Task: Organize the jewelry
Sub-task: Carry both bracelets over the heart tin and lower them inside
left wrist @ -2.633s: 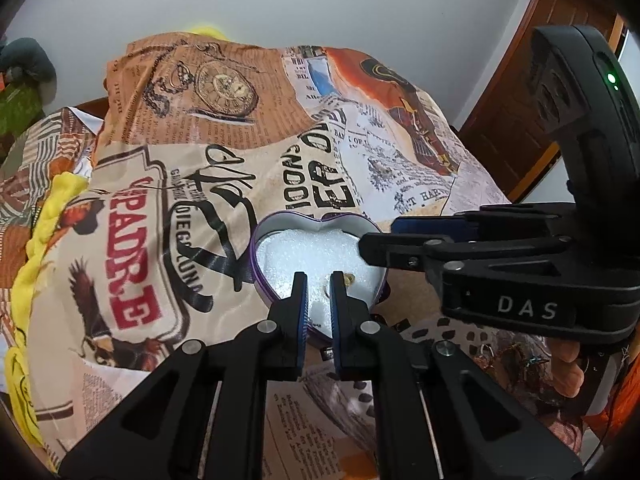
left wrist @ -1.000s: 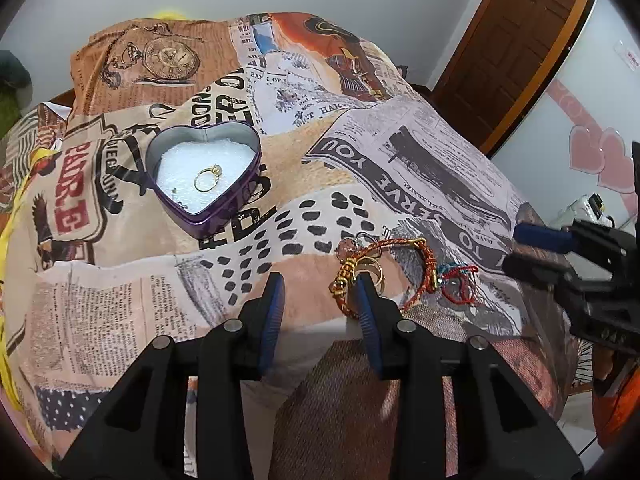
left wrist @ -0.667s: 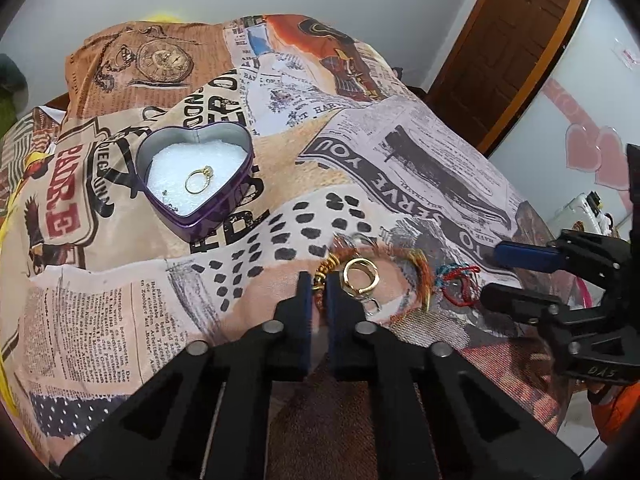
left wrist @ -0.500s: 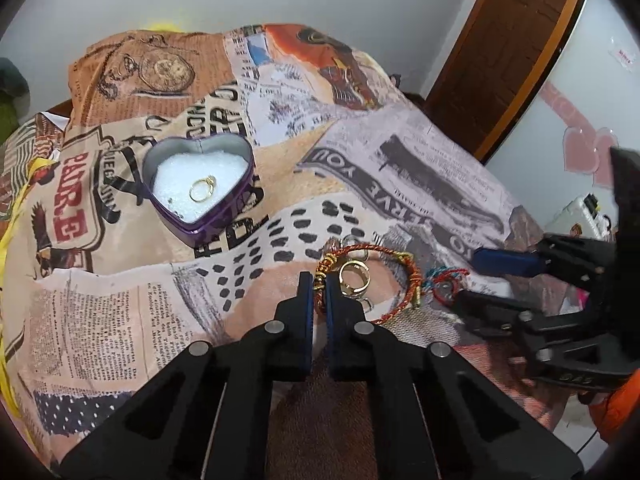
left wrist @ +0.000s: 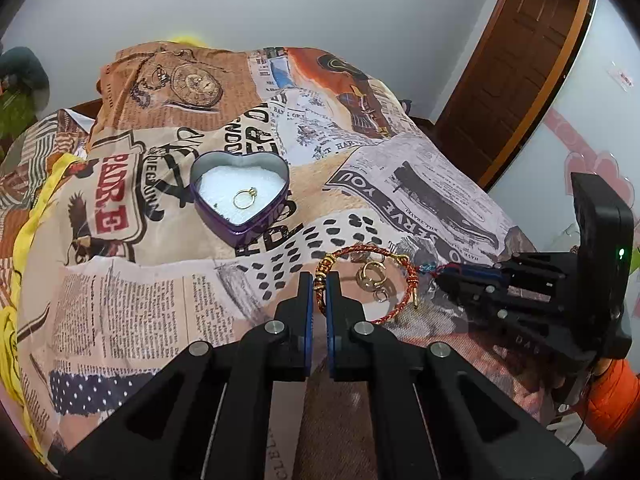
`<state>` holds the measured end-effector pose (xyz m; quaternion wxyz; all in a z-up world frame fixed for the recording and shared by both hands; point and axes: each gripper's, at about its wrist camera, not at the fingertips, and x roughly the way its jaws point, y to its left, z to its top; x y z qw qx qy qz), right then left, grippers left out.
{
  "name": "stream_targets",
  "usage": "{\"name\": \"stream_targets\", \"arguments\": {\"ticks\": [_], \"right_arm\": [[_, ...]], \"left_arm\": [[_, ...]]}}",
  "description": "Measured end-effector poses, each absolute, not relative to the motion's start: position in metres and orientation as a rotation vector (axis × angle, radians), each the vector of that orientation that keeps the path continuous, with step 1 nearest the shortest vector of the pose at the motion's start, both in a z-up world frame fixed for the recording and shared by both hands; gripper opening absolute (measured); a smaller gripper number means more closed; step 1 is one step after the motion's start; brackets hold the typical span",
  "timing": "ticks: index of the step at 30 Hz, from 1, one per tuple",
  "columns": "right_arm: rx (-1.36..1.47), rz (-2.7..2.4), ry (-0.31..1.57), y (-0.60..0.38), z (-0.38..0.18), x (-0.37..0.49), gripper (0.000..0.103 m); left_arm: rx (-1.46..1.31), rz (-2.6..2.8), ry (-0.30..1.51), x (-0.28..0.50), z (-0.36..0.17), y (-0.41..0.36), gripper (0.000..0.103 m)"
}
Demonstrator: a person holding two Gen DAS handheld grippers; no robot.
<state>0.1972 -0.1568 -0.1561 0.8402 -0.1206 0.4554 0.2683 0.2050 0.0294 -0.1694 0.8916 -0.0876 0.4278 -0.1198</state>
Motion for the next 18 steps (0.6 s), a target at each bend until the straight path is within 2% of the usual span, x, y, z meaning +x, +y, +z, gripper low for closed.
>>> {"name": "stream_targets", "arguments": {"ticks": [18], "right_arm": [[-0.214, 0.56, 0.815, -0.151, -0.088, 0.198, 0.007]], "left_arm": [[-0.196, -0.191, 0.781, 0.193, -0.132, 0.054, 0.004]]}}
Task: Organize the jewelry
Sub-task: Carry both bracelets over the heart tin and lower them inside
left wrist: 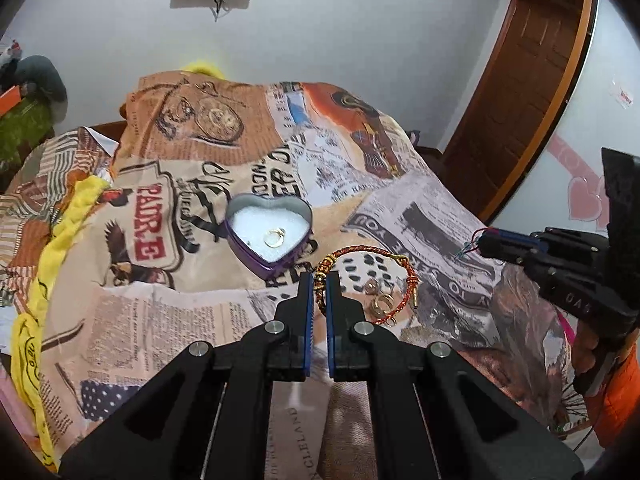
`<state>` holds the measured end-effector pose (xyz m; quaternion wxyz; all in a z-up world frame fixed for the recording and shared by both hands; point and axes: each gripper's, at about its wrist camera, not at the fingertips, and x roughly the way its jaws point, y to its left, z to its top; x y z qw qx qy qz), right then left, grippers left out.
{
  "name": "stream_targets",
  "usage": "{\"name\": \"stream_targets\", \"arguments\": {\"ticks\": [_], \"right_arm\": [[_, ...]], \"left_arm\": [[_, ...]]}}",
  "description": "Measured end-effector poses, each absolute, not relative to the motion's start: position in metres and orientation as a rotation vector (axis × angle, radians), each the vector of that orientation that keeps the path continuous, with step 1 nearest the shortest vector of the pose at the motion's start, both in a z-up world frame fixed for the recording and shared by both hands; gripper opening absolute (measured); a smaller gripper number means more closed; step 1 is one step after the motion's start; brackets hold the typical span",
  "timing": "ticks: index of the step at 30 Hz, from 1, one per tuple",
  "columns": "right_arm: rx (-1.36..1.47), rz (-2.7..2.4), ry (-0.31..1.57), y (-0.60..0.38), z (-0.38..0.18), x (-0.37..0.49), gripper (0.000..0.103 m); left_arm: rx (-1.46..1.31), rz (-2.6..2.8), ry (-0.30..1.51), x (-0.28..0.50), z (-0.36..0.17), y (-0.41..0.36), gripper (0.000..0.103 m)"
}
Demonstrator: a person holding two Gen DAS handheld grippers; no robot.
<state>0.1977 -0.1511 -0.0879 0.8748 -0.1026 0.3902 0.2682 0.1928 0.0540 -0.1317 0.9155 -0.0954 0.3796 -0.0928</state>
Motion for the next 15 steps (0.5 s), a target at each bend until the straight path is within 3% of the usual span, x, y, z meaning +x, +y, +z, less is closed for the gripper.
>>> {"name": "stream_targets", "arguments": {"ticks": [15], "right_arm": [[-0.213, 0.625, 0.727, -0.105, -0.055, 0.222, 0.007]], "left_arm": [[-0.193, -0.091, 0.747, 0.212, -0.125, 0.095, 0.004]]}}
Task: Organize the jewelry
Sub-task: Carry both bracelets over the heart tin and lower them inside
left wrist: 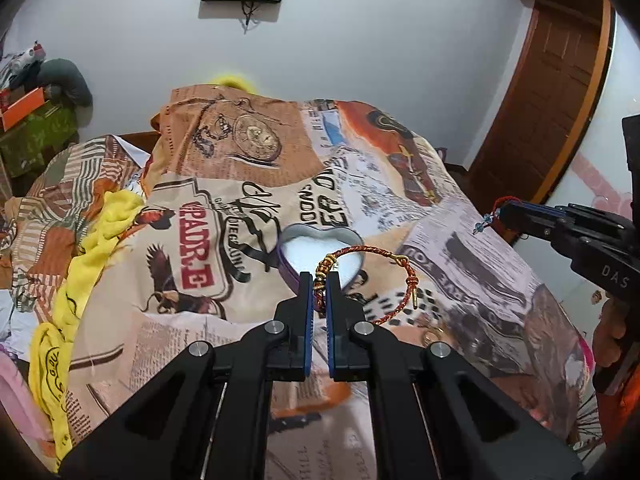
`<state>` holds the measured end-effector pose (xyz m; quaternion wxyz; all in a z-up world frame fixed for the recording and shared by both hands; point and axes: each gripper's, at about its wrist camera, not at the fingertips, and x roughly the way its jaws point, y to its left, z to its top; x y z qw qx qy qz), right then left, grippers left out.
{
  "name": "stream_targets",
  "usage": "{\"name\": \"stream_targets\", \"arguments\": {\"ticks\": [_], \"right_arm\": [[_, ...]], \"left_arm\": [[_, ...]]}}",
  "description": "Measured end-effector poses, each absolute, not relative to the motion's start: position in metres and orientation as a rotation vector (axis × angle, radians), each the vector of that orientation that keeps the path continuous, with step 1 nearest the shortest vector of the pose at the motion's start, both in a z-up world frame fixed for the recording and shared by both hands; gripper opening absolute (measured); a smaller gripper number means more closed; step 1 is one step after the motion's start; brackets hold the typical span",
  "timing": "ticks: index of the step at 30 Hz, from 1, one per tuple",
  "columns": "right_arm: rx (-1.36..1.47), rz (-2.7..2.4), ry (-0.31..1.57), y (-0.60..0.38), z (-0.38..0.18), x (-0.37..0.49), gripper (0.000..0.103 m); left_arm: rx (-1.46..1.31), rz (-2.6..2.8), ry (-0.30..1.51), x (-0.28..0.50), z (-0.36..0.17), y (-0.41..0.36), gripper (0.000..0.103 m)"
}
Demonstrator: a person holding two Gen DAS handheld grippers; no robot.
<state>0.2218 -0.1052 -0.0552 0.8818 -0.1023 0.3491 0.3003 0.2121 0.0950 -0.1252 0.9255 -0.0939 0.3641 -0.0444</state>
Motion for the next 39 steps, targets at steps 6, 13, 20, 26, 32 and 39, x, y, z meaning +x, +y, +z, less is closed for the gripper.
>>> {"name": "stream_targets", "arguments": {"ticks": [6, 13, 20, 26, 32, 39], "right_arm": [[-0.215, 0.647, 0.743, -0.086, -0.06, 0.239, 0.007], [-0.218, 0.664, 0.797, -0.065, -0.075, 0.263, 0.007], [-0.207, 0.679, 0.891, -0.051, -0.099, 0.291, 0.007], [-0.219, 0.663, 0.962, -0.04, -0.122, 0.312, 0.007], [-0.227, 0.663, 1.021, -0.032, -0.14, 0.32, 0.007], [-0.231, 0.669, 1.062, -0.029, -0.151, 0.321, 0.007]], "left_arm": [[-0.203, -0.064, 0.765, 0.235, -0.138, 0.107, 0.004], [-0.205, -0.059, 0.808, 0.265, -0.159, 0.112, 0.004], [-0.213, -0.072, 0.858, 0.297, -0.182, 0.112, 0.004], [-0.215, -0.063, 0.885, 0.316, -0.198, 0.109, 0.004], [-0.216, -0.034, 0.891, 0.327, -0.207, 0.109, 0.004], [-0.178, -0.034, 0.894, 0.33, -0.207, 0.101, 0.004]]}}
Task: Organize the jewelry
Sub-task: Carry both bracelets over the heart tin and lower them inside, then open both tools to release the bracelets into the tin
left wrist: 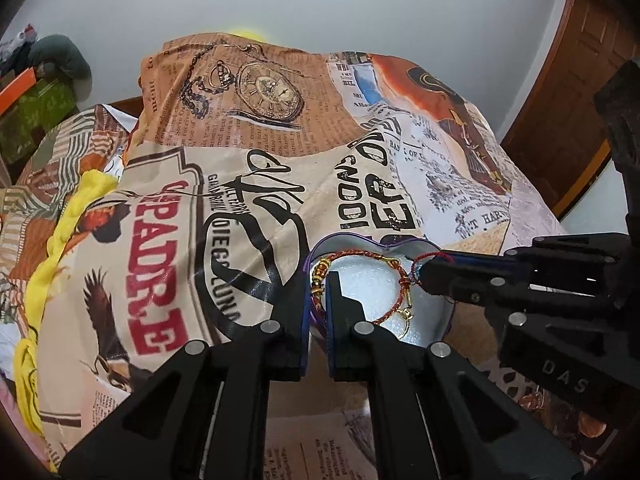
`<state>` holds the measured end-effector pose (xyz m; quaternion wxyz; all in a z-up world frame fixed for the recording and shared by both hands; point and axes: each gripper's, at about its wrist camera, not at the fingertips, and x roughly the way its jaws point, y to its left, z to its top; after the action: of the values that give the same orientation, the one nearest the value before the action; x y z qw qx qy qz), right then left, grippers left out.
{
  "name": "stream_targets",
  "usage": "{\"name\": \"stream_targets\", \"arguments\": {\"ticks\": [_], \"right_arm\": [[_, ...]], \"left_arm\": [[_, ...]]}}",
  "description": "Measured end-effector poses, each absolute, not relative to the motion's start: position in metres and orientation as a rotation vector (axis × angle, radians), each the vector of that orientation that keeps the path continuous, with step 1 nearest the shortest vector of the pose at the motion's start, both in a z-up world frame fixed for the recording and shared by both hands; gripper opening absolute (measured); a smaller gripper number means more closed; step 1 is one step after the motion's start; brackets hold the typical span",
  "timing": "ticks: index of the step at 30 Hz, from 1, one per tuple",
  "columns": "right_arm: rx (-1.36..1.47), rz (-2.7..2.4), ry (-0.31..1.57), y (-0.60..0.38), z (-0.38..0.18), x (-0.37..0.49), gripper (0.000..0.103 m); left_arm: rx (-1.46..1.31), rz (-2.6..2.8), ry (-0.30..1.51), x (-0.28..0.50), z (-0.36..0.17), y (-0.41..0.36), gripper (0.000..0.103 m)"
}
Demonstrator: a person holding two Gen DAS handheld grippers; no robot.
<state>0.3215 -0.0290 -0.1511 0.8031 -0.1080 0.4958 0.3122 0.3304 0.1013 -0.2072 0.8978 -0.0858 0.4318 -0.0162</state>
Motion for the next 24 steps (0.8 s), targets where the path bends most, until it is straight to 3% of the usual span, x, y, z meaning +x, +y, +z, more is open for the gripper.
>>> {"name": "stream_targets", "arguments": {"ticks": [12, 14, 16, 18, 21, 24], "right_arm": [[-0.27, 0.672, 1.061, -0.03, -0.149, 0.312, 0.008], [-0.286, 0.669, 1.051, -0.03, -0.147, 0.308, 0.012], [-0.31, 0.654, 1.03, -0.03, -0.143, 0.303, 0.027], [-0.334, 0.637, 1.0, -0.03, -0.139, 0.298, 0.037], [-0.352, 0.626, 0.964, -0.032, -0.129, 0.288, 0.037], [-0.351, 0.618, 0.941, -0.036, -0.121, 0.281, 0.037]], "left_arm": [[-0.166, -0.068, 0.911, 0.314, -0.197, 0.1, 0.004], [-0.158, -0.066, 0.907, 0.309, -0.193, 0.1, 0.007], [-0.154, -0.068, 0.9, 0.302, -0.187, 0.1, 0.008], [-0.148, -0.066, 0.893, 0.296, -0.182, 0.1, 0.012], [-0.135, -0.06, 0.873, 0.283, -0.171, 0.101, 0.026], [-0.122, -0.061, 0.855, 0.271, -0.159, 0.1, 0.029]]}}
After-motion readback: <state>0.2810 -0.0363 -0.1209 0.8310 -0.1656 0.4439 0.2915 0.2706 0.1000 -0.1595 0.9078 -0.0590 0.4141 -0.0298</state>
